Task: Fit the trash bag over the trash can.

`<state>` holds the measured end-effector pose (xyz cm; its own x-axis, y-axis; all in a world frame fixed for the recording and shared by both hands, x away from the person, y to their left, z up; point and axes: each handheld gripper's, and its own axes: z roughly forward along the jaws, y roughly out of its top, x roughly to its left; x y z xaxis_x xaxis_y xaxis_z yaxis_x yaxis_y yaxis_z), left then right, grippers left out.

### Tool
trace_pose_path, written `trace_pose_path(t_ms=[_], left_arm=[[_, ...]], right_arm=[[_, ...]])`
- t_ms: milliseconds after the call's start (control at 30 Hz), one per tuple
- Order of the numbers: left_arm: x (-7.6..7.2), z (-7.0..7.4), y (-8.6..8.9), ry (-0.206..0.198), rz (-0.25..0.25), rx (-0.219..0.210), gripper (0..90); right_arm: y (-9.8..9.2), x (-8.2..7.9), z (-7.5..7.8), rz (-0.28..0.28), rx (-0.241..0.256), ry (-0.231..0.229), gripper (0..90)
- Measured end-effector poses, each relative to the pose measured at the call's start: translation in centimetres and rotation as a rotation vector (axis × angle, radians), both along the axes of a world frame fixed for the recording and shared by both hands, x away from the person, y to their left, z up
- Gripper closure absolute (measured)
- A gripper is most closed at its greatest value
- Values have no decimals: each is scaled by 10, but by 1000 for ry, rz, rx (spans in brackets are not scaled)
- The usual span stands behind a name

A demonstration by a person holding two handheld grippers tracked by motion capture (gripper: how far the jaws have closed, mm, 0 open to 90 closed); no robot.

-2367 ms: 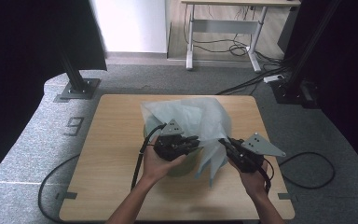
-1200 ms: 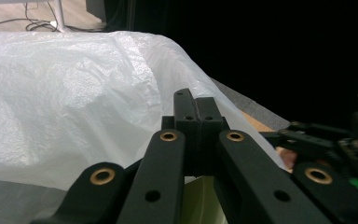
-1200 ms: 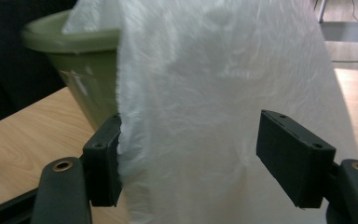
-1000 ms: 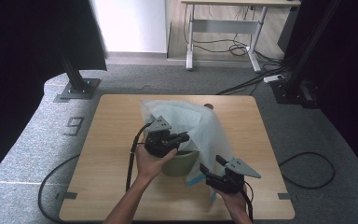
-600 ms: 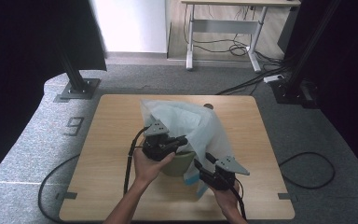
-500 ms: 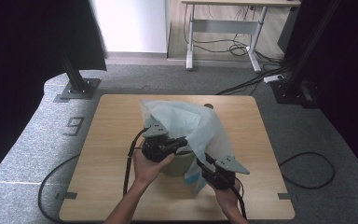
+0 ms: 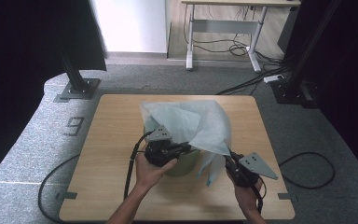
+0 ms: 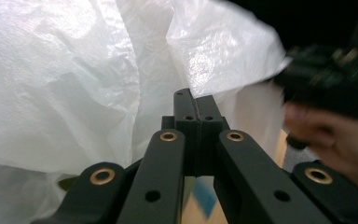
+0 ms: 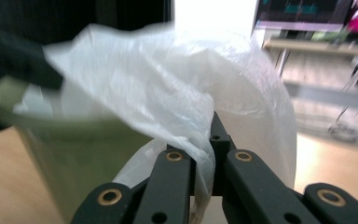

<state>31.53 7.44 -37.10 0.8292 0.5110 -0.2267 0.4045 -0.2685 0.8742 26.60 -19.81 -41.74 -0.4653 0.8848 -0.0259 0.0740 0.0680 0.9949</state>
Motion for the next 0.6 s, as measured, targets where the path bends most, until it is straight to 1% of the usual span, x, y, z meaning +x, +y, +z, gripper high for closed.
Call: trace_pose_path(t_ms=[133,200,300,333,400,500,567,600], left_arm=[[-1,1,-7,2,-23,1,898],[-1,1,-7,1,-24,3,897],[-2,3,-6,-13,-14,8,894],[-2,4,-6,-18,-9,12,841],[-5,8,-4,-64,35,16,719],[-8,14,-4,-105,75,21,546],[-9,16,-5,-129,97,27,466],[-9,18,-6,-140,110,35,443]], right_arm=[[-8,-4,24,-3,-1,-55,885],[-9,-3,32,4,-10,-62,884],[-8,1,39,23,-27,-61,884],[-7,3,41,31,-27,-59,885],[-4,6,42,48,-32,-54,885],[4,11,42,74,-39,-40,885],[9,15,42,90,-40,-32,884],[11,16,42,100,-38,-27,885]])
